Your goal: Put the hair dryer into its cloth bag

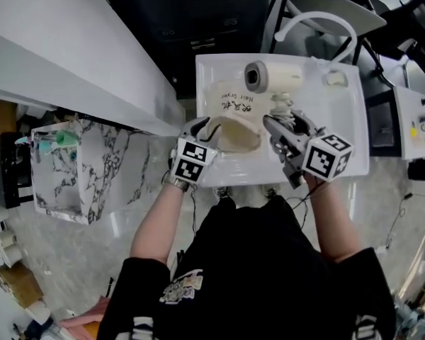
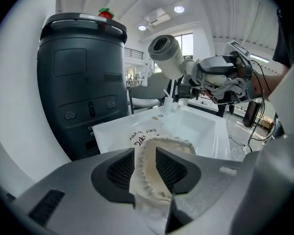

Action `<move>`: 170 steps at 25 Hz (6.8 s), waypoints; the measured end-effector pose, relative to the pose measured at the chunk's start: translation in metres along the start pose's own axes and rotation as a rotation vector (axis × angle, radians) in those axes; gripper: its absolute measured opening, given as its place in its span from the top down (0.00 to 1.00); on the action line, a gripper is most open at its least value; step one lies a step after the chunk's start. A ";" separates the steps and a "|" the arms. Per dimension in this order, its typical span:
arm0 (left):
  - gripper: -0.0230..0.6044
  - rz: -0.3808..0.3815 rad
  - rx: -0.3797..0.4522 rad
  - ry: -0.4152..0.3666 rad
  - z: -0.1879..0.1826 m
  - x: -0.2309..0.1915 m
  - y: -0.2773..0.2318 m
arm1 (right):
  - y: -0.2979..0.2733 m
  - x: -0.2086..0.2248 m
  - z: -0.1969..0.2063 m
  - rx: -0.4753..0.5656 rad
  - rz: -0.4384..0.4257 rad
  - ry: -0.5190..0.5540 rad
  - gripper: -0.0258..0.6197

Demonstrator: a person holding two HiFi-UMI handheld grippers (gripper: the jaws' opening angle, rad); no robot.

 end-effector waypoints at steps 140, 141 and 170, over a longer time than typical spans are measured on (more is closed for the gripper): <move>0.87 0.016 0.079 0.136 -0.016 0.041 0.035 | -0.024 0.000 0.083 -0.162 0.085 0.076 0.45; 0.87 0.001 0.090 0.143 -0.020 0.048 0.040 | -0.016 -0.003 0.078 -0.148 0.067 0.115 0.45; 0.95 -0.426 0.360 0.216 -0.066 0.273 0.182 | 0.195 -0.047 0.057 0.116 -0.157 0.473 0.96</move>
Point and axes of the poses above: the fingertips, and each gripper's own axes: y backward along the fingers, x to its right, z out of its underside, the point moved 6 cm from there along y, backward along the fingers, and after that the axes turned 7 degrees about -y, right-handed, at the moved point
